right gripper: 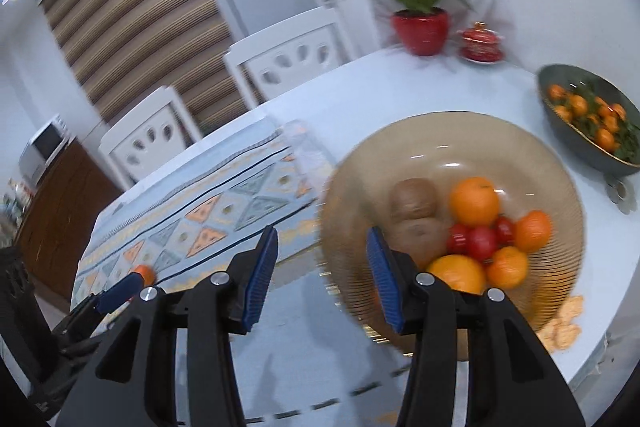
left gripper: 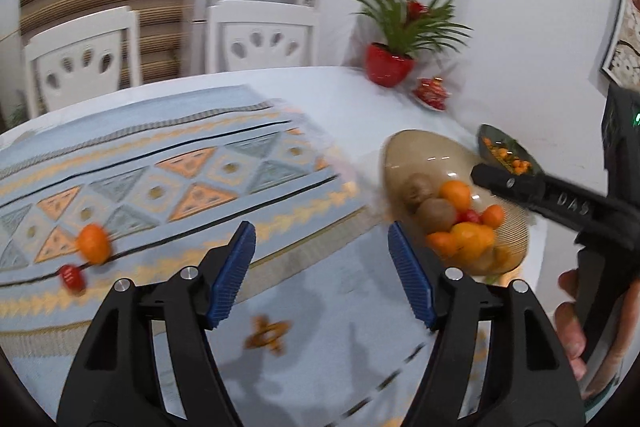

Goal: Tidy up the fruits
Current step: 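Move both tools back over the tangerine and tomato on the cloth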

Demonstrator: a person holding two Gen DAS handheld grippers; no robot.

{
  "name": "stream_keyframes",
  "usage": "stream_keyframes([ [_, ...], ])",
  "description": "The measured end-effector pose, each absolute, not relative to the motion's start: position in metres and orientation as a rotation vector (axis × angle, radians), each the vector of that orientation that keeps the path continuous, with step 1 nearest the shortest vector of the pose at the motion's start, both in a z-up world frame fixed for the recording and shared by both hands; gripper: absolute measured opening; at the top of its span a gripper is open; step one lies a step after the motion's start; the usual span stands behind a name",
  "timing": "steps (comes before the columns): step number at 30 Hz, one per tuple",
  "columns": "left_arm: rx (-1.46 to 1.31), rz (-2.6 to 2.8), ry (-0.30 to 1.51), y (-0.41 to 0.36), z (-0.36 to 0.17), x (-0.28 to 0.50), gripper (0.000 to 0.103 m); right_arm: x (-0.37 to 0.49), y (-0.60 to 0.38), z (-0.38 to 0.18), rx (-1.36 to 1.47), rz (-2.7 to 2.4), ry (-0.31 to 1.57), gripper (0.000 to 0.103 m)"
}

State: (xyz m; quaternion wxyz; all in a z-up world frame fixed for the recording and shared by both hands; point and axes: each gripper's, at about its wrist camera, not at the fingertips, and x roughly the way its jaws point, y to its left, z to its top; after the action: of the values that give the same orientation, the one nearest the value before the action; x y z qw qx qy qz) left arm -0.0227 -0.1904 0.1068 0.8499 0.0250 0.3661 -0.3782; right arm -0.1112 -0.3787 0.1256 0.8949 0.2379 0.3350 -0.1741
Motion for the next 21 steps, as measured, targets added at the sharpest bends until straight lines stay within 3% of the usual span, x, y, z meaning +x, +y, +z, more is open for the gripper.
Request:
stream_keyframes([
  [16, -0.087, -0.514, 0.818, -0.024, 0.085, 0.028, 0.071, -0.028, -0.234, 0.120, 0.303, -0.156, 0.787, 0.049],
  [21, -0.071, -0.472, 0.830, -0.002, 0.072, 0.038, 0.071, -0.002, -0.200, 0.110, 0.258, -0.107, 0.813, 0.056],
])
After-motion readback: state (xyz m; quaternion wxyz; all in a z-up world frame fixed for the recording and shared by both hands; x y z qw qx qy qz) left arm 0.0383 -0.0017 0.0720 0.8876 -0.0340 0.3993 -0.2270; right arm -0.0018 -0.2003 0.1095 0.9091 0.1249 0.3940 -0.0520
